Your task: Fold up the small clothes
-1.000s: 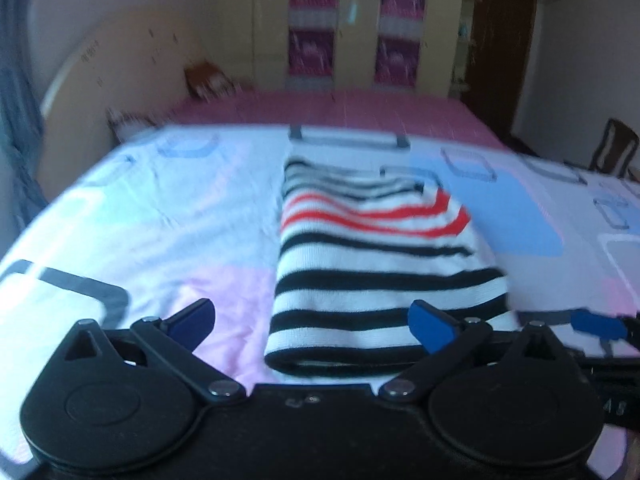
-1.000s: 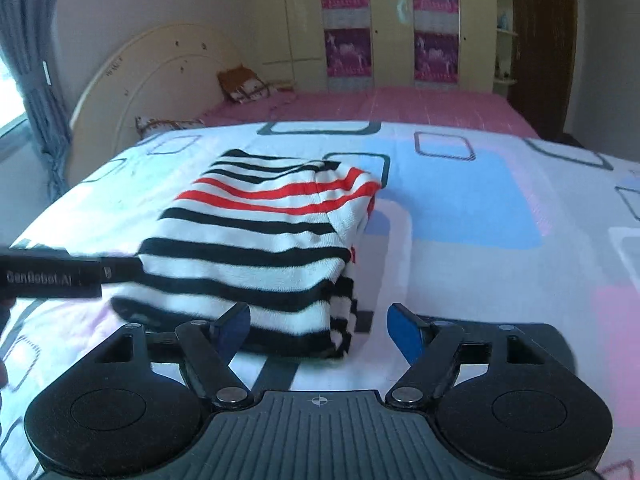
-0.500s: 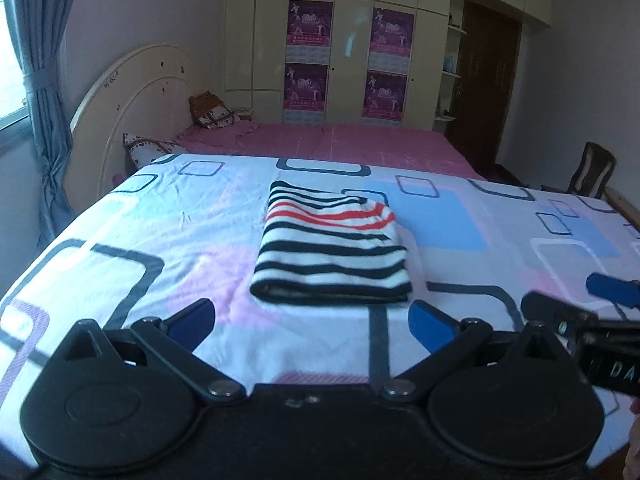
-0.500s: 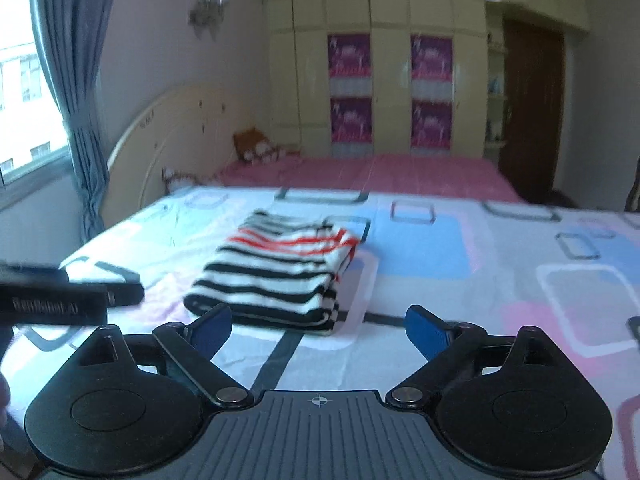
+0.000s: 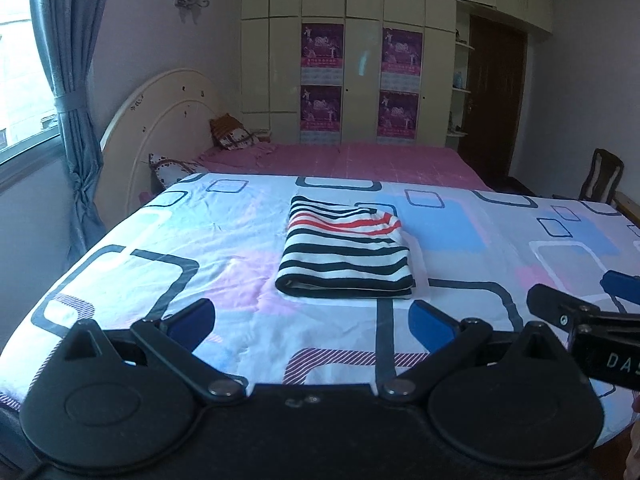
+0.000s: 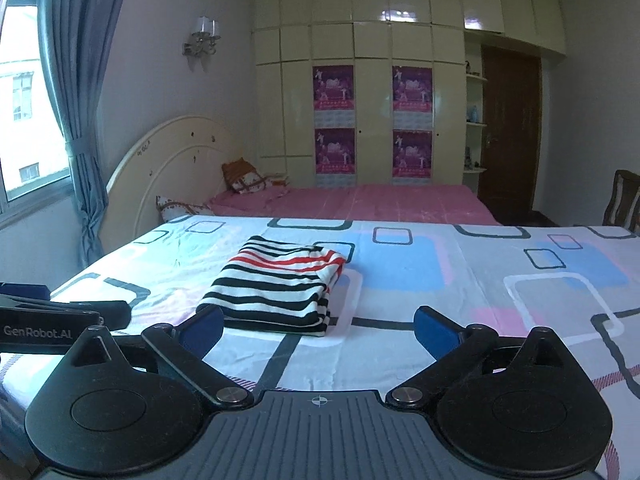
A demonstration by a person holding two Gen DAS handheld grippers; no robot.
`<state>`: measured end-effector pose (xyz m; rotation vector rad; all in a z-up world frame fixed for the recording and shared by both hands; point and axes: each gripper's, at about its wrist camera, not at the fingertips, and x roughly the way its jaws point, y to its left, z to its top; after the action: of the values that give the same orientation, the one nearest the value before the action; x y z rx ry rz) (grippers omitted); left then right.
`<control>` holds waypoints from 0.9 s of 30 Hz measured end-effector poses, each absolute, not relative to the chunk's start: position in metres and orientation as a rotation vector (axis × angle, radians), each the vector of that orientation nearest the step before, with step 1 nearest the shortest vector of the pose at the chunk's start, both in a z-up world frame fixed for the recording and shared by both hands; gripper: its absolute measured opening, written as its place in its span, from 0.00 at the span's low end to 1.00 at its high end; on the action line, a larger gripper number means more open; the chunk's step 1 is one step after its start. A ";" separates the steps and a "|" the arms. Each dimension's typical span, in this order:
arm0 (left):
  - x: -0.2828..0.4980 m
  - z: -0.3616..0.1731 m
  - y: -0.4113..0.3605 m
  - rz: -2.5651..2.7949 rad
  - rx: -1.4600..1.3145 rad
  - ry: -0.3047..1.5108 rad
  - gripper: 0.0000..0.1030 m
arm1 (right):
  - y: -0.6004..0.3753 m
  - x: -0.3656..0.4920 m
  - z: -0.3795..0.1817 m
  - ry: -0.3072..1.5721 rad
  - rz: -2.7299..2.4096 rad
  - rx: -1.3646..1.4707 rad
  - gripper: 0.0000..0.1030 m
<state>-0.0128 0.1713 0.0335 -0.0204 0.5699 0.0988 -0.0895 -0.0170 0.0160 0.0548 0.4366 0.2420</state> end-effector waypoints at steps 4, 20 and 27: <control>-0.017 0.035 0.171 0.104 -0.009 0.564 1.00 | -0.018 -0.093 0.019 0.428 0.239 0.069 0.97; -0.020 0.037 0.170 0.111 -0.004 0.549 1.00 | -0.020 -0.097 0.022 0.409 0.239 0.071 0.97; -0.020 0.038 0.169 0.114 -0.001 0.546 1.00 | -0.021 -0.096 0.022 0.411 0.237 0.068 0.97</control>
<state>-0.0202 0.1695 0.0377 -0.0012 0.5462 0.1138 -0.0959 -0.0207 0.0220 0.0682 0.4107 0.2369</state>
